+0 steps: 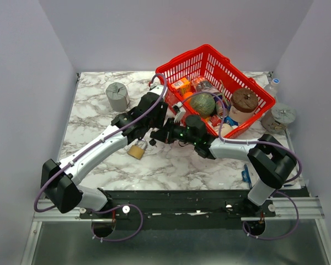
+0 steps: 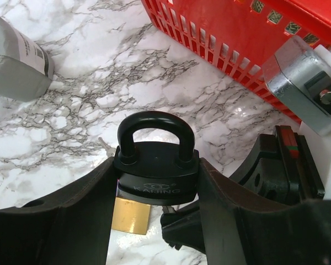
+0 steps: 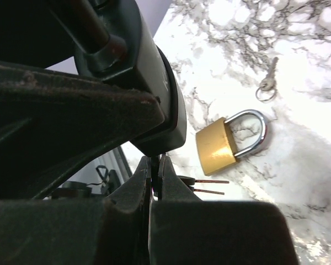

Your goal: Unlock with the key

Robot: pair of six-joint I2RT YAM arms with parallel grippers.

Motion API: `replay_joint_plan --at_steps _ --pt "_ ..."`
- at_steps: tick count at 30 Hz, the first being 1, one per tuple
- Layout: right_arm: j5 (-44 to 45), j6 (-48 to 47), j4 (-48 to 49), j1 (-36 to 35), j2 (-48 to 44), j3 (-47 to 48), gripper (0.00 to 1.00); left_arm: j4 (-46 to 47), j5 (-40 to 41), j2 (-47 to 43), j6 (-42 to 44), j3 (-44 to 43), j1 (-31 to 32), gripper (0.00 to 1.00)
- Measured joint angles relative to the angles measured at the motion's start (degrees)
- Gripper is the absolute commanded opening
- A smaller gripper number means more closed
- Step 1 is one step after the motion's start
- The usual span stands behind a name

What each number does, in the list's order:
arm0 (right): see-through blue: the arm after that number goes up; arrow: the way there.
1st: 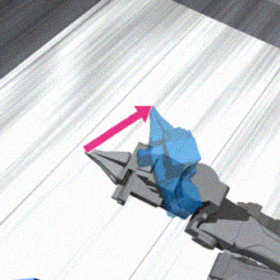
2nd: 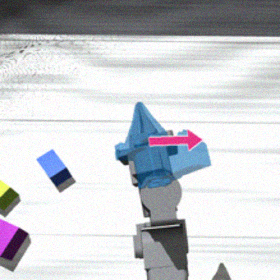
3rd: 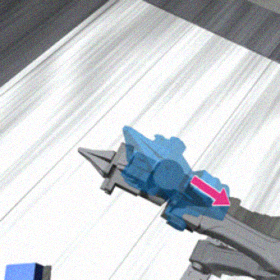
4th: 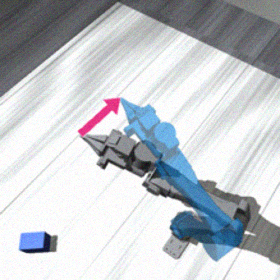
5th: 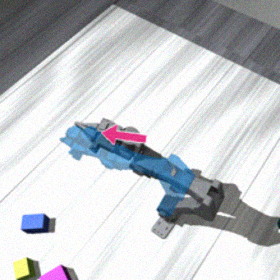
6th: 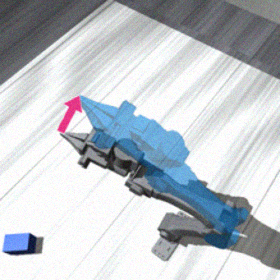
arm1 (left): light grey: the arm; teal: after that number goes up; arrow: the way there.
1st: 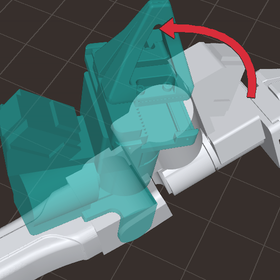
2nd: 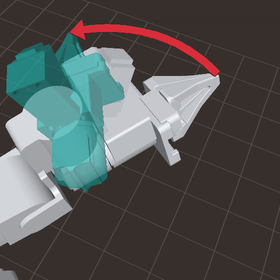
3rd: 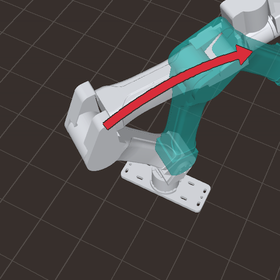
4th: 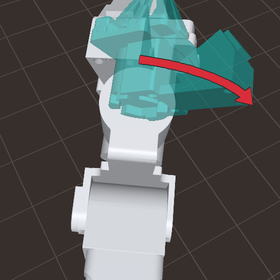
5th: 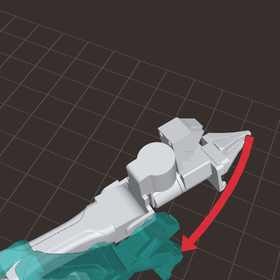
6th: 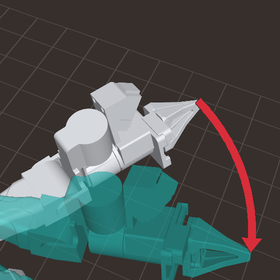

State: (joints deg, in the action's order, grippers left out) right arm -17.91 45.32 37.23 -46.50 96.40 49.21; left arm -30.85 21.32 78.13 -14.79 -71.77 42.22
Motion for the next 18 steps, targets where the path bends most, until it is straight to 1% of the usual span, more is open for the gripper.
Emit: replay_joint_plan --at_steps 7,18 --pt "2.9 -3.8 -0.5 -0.3 0.0 -1.1 0.01 0.6 -3.7 1.8 0.0 0.0 -1.9 0.00" --pt "11.1 -6.3 -0.5 -3.5 -1.9 -4.7 0.01 0.6 -9.0 4.2 0.0 0.2 -3.8 0.00"
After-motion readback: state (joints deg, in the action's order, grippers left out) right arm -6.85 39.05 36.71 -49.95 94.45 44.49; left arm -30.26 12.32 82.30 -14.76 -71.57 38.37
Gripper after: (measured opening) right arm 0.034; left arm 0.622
